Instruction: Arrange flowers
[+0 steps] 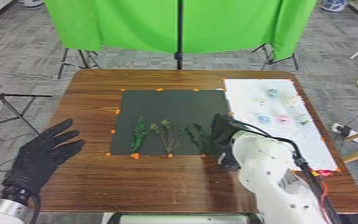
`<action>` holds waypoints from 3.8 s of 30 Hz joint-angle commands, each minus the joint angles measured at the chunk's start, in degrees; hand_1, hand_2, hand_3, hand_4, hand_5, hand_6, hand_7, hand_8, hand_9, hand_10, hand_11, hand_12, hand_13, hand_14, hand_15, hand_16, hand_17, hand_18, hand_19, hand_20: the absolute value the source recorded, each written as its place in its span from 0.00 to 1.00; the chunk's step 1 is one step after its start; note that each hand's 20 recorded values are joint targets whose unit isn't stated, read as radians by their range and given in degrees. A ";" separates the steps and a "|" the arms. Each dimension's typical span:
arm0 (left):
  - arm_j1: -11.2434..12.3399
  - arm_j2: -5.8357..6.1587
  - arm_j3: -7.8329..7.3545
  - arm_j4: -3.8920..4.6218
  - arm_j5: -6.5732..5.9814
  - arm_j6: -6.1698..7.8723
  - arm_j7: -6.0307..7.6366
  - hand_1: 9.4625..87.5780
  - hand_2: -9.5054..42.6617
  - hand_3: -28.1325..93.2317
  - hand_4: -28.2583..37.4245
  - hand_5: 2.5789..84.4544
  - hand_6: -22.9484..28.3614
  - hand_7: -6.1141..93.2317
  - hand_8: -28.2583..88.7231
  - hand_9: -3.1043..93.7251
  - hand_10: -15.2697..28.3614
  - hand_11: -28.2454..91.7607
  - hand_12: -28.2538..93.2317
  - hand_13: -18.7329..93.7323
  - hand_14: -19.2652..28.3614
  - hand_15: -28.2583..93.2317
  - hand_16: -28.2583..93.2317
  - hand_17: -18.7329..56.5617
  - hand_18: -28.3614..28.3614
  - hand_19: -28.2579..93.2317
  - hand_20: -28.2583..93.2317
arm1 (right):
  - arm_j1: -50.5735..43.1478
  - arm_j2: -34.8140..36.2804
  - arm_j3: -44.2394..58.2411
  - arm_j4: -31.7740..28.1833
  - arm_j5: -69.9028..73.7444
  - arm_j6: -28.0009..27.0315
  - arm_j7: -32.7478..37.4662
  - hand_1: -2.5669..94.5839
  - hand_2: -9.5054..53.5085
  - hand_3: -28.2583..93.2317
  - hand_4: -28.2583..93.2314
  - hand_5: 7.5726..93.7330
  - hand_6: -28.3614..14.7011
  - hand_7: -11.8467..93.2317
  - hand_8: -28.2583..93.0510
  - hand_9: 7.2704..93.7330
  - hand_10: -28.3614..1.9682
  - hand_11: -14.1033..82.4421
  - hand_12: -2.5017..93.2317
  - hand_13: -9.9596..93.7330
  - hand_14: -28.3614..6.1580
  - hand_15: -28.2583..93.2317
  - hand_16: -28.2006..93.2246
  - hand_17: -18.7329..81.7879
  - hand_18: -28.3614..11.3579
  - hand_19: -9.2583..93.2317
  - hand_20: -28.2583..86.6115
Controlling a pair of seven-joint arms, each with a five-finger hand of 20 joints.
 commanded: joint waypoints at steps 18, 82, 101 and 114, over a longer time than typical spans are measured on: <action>0.57 -0.07 -0.17 0.24 0.08 -0.28 -0.53 0.21 0.17 0.82 0.03 0.38 0.48 0.31 0.14 0.33 0.65 0.49 0.35 0.41 0.74 0.62 0.21 0.15 0.92 0.68 0.31 | -1.01 9.43 -1.88 -2.69 6.23 -12.30 -4.98 0.23 0.45 0.94 0.08 0.75 0.53 0.48 0.06 0.89 0.52 0.60 0.32 0.85 0.55 0.82 0.46 0.63 0.16 1.00 0.74; 0.39 -0.43 -0.03 0.40 0.09 0.41 -0.53 0.21 0.17 0.82 0.03 0.38 0.48 0.31 0.14 0.33 0.64 0.49 0.34 0.41 0.74 0.62 0.21 0.15 0.92 0.68 0.31 | 0.59 5.81 -1.13 0.05 -8.29 -3.24 -41.05 0.11 0.57 1.00 0.15 0.67 0.64 0.30 0.10 0.19 0.49 0.37 0.27 0.18 0.46 0.66 0.34 0.13 0.19 0.70 0.67; 0.44 -0.55 -0.01 0.40 0.11 0.18 -0.36 0.21 0.17 0.82 0.03 0.38 0.48 0.31 0.14 0.33 0.65 0.49 0.34 0.41 0.74 0.62 0.21 0.15 0.92 0.68 0.31 | 0.68 8.77 -2.04 3.71 -15.56 -2.00 -45.24 0.09 0.64 1.00 0.11 0.62 0.62 0.29 0.10 0.15 0.67 0.19 0.29 0.18 0.54 0.25 0.63 0.01 0.22 0.60 0.53; 0.68 -0.52 0.11 0.42 0.16 0.28 -0.08 0.21 0.17 0.82 0.03 0.38 0.48 0.31 0.14 0.33 0.64 0.49 0.34 0.41 0.74 0.62 0.21 0.15 0.91 0.68 0.31 | 2.19 13.27 -1.50 3.45 -16.74 -2.45 -47.66 0.08 0.64 1.00 0.12 0.65 0.63 0.31 0.09 0.18 0.68 0.21 0.28 0.20 0.55 0.26 0.63 0.02 0.23 0.60 0.53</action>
